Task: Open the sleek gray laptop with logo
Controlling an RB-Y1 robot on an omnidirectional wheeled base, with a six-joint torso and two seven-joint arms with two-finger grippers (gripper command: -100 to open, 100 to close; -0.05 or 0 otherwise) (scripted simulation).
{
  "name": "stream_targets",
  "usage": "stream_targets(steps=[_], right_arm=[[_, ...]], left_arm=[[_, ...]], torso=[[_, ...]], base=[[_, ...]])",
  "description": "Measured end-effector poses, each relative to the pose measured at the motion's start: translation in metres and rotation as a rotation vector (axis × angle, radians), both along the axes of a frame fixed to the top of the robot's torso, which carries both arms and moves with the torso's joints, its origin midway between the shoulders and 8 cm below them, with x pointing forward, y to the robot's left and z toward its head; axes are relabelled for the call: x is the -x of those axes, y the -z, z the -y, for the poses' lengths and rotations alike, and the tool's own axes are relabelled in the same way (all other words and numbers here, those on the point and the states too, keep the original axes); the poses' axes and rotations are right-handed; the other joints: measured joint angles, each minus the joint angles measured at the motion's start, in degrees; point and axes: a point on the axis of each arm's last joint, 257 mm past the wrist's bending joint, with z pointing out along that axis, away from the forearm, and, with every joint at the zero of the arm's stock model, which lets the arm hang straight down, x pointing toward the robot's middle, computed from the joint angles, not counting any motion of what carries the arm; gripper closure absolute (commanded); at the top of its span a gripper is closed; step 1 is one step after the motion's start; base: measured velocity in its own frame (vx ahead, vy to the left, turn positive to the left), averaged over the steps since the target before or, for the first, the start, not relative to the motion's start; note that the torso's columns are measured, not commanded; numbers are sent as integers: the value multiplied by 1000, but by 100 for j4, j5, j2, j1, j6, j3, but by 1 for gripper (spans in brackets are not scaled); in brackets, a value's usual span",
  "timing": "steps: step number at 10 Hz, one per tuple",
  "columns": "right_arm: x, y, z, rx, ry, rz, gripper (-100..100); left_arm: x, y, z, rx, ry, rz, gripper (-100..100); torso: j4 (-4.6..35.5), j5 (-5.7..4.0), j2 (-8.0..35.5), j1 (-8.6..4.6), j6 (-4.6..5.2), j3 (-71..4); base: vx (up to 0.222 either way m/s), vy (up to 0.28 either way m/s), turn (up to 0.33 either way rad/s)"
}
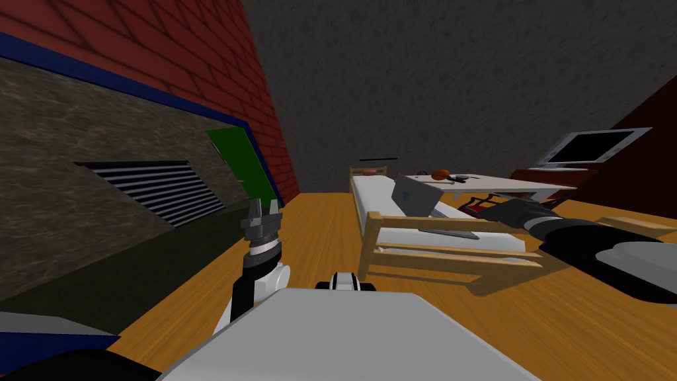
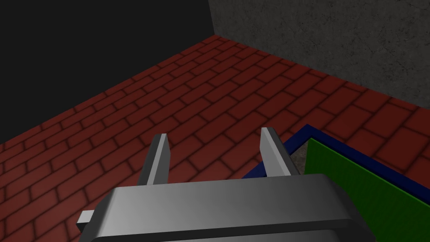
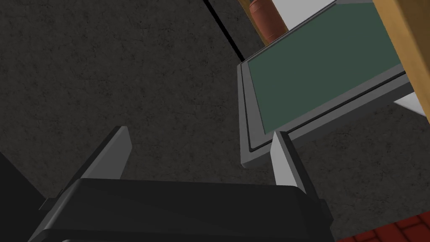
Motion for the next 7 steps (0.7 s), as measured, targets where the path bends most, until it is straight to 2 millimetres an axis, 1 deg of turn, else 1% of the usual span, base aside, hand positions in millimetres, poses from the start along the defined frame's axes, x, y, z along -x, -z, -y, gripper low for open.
stream_targets(steps=[2,5,6,7], right_arm=[[0,-7,2,41,12,-2,-100],[7,-7,19,89,59,-21,-100],[10,-5,24,101,71,-32,-100],[13,-4,31,112,86,-39,-100]], left_arm=[[0,0,0,0,0,0,0],[0,0,0,0,0,0,0],[0,0,0,0,0,0,0],[0,0,0,0,0,0,0]], torso=[[-3,-3,-10,-9,-1,-6],[-5,-3,-17,-11,1,-11],[-3,-3,-11,-9,3,-7],[1,-4,6,-16,8,3]], base=[[5,92,200],[52,68,195],[29,32,102],[0,0,0]])
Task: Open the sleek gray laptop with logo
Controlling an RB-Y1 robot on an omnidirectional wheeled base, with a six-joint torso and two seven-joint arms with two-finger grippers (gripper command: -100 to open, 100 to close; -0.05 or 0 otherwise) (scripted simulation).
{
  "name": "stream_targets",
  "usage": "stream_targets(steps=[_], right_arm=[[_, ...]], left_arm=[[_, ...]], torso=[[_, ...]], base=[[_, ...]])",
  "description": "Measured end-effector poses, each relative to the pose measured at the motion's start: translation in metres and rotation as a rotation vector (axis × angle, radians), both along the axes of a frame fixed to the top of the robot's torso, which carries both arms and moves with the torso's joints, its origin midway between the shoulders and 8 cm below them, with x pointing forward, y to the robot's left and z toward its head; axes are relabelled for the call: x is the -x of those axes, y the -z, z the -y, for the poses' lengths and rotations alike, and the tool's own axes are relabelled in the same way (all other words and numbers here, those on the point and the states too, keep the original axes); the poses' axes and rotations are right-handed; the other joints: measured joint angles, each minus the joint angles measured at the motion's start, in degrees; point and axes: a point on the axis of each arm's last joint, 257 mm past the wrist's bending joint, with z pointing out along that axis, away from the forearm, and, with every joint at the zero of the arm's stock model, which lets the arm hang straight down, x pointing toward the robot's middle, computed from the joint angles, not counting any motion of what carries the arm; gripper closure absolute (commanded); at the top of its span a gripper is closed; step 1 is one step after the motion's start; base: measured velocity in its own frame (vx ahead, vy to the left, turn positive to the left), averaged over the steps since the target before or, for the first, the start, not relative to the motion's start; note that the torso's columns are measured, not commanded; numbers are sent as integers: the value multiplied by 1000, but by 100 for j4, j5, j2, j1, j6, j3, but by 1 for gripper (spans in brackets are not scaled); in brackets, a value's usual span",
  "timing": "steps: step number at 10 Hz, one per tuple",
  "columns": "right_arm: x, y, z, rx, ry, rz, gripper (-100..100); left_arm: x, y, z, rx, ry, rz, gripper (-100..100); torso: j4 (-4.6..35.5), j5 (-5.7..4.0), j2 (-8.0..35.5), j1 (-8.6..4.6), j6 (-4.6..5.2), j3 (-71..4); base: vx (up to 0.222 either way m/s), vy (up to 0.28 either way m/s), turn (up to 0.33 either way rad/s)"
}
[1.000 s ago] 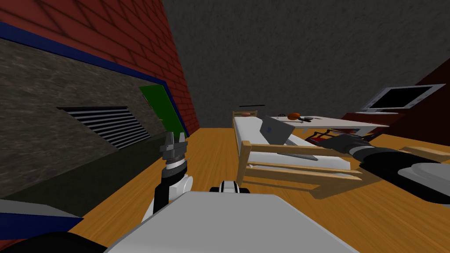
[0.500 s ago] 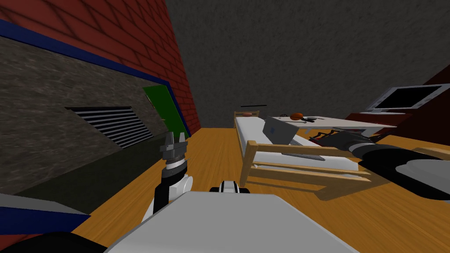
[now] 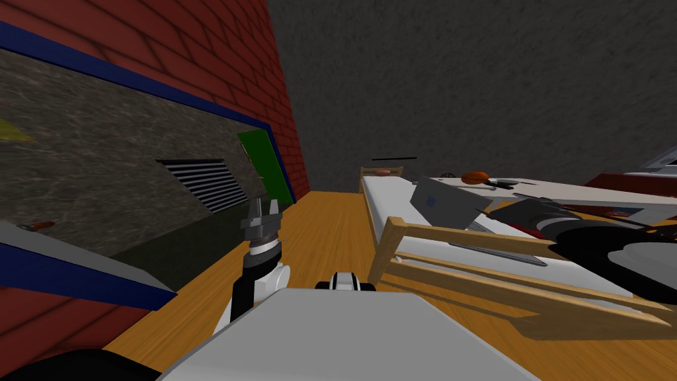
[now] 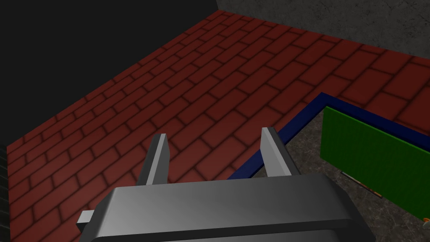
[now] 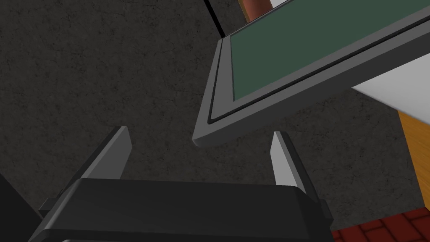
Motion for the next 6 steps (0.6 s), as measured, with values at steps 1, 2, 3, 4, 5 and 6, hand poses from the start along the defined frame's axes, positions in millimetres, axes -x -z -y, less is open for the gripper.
stream_targets(steps=[1,2,3,4,5,6], right_arm=[[0,0,1,3,1,-2,-100],[4,11,5,6,7,-23,-100],[2,23,9,7,12,-43,-100],[0,23,17,6,26,-34,-100],[-5,13,19,5,25,-6,-100],[-10,24,23,7,28,-22,-100]], left_arm=[[0,0,0,0,0,0,0],[0,0,0,0,0,0,0],[0,0,0,0,0,0,0],[0,0,0,0,0,0,0],[0,0,0,0,0,0,0],[0,0,0,0,0,0,0]], torso=[[4,-2,9,-2,-2,8],[6,-2,17,5,-1,13],[3,2,7,9,-7,7],[-3,3,-13,10,-8,-7],[-8,4,-27,13,-8,-17],[-6,1,-16,12,-5,-10]], base=[[-46,14,-63],[-62,10,-36],[-37,0,10],[-13,-5,3],[-48,0,-49],[-56,4,-32]])
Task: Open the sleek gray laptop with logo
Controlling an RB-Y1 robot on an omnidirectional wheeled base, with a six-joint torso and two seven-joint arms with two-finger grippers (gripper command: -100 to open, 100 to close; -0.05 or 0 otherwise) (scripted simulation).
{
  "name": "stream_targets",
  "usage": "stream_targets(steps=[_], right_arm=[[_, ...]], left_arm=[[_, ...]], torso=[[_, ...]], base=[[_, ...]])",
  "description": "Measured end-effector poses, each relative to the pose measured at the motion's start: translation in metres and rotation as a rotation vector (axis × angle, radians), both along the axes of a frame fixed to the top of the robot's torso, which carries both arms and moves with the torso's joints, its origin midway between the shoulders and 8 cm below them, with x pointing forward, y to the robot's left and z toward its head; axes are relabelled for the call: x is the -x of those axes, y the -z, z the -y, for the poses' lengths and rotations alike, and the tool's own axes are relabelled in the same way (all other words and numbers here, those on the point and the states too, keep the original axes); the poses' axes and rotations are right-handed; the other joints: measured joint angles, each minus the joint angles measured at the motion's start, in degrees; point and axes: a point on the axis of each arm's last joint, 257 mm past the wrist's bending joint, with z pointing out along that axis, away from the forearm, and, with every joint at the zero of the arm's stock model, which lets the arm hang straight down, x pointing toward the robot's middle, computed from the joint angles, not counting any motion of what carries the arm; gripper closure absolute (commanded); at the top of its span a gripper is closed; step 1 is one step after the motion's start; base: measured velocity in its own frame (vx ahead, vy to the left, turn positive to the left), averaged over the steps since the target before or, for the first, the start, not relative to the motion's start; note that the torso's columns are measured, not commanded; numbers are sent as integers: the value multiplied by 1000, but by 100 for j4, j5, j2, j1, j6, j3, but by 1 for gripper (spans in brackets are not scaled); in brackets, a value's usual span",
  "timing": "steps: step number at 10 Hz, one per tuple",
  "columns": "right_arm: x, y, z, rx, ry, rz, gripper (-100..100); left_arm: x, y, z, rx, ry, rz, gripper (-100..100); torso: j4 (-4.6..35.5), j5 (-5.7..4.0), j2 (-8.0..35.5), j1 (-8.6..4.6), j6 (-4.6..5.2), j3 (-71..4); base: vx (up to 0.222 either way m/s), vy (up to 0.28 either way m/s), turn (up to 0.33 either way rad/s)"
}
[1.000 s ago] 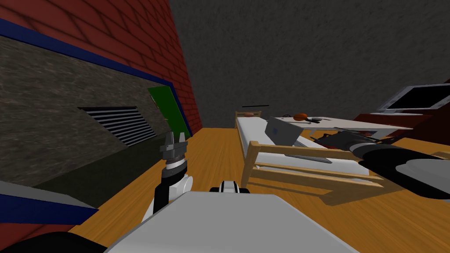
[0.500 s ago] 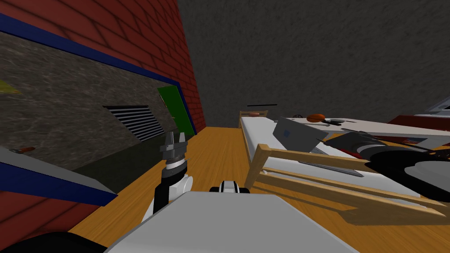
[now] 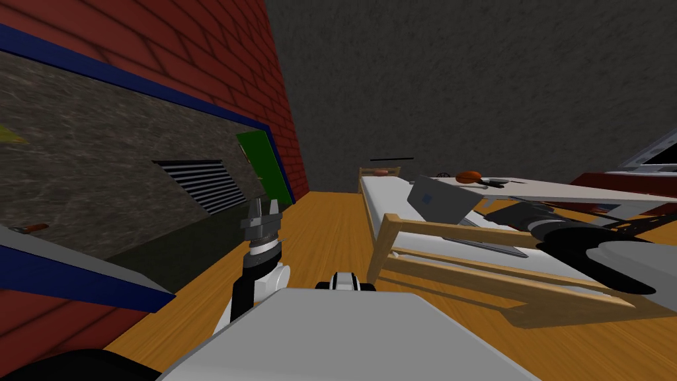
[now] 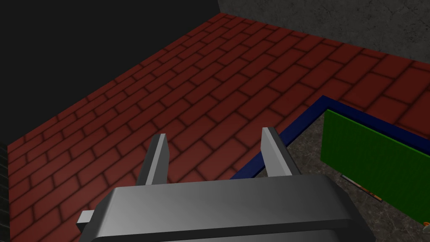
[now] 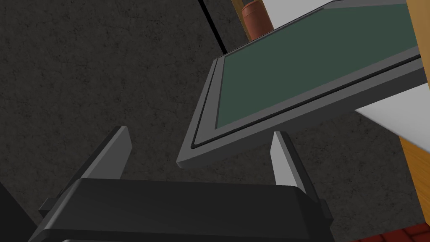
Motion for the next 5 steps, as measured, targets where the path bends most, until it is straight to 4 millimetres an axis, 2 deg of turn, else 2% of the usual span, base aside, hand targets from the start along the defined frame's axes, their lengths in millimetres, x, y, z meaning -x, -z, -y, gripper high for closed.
stream_targets(steps=[1,2,4,5], right_arm=[[0,4,7,-1,11,-3,-100],[-7,-3,10,-2,13,17,-100],[-8,14,19,-4,28,-15,-100],[-11,16,21,-7,34,-7,-100]], left_arm=[[0,0,0,0,0,0,0],[0,0,0,0,0,0,0],[0,0,0,0,0,0,0],[0,0,0,0,0,0,0]], torso=[[4,3,8,1,0,6],[3,4,1,3,-3,2],[5,2,10,-1,0,8],[3,2,3,0,-3,3]], base=[[-26,3,-9],[-40,5,-40],[-44,3,-23],[-11,1,5]])
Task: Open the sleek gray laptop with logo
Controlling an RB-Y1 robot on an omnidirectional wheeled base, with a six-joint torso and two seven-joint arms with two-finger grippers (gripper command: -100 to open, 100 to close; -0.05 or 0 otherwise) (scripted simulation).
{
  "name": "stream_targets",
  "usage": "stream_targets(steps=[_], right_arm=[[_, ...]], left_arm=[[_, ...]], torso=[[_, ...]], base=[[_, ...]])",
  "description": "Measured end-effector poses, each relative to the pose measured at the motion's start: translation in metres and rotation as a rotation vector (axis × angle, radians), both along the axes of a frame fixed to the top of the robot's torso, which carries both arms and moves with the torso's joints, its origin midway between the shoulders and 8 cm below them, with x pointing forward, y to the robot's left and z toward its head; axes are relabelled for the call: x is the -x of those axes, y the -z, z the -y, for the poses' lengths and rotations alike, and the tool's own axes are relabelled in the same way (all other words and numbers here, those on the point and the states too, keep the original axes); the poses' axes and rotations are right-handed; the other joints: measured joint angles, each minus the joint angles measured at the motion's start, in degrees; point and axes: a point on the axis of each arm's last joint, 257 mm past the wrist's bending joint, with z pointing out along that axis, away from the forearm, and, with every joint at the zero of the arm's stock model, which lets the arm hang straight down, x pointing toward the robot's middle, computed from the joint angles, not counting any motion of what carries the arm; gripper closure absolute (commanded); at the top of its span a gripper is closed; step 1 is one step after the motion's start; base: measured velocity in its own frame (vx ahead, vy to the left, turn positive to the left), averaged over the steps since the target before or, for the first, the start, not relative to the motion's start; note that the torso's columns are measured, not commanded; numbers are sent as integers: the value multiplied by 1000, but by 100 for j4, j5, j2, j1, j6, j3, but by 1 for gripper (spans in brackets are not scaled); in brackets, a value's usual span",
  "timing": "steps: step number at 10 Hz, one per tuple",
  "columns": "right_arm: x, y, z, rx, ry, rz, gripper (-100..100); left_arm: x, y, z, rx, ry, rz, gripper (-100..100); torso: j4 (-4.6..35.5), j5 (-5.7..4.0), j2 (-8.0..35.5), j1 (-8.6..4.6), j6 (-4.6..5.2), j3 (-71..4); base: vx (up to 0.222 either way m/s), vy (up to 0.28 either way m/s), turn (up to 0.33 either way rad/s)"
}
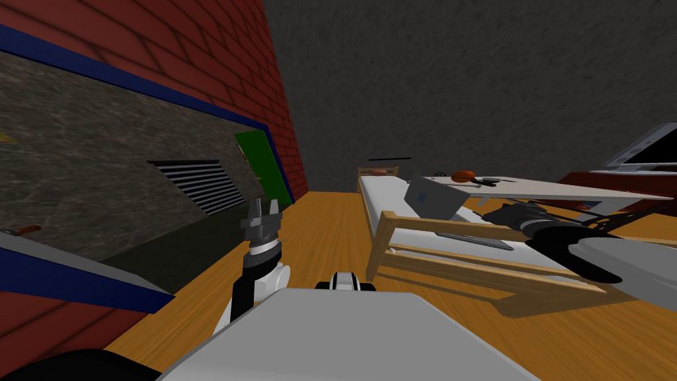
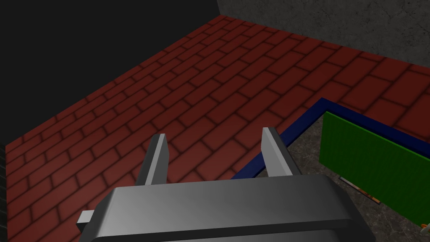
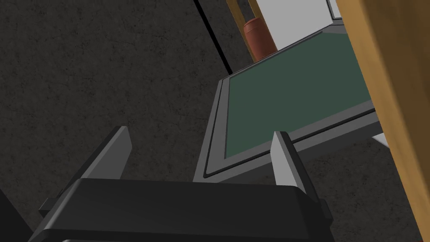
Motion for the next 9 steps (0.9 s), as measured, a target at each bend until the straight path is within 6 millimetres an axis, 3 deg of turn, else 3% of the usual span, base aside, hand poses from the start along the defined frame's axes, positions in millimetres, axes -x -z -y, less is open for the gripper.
stream_targets(steps=[3,5,7,9], right_arm=[[-19,-25,-6,-2,-17,66,-100],[-24,-1,-3,-2,-17,17,-100],[-36,-10,1,-8,-12,49,-100],[-42,5,-1,-5,-15,12,-100]], left_arm=[[0,0,0,0,0,0,0],[0,0,0,0,0,0,0],[0,0,0,0,0,0,0],[0,0,0,0,0,0,0]], torso=[[-3,-2,-7,0,1,-5],[5,0,16,0,2,10],[-2,0,-5,-2,0,-4],[-4,-11,9,-4,11,7]], base=[[-10,4,-16],[-43,6,-21],[-29,-9,-24],[-44,2,-7]])
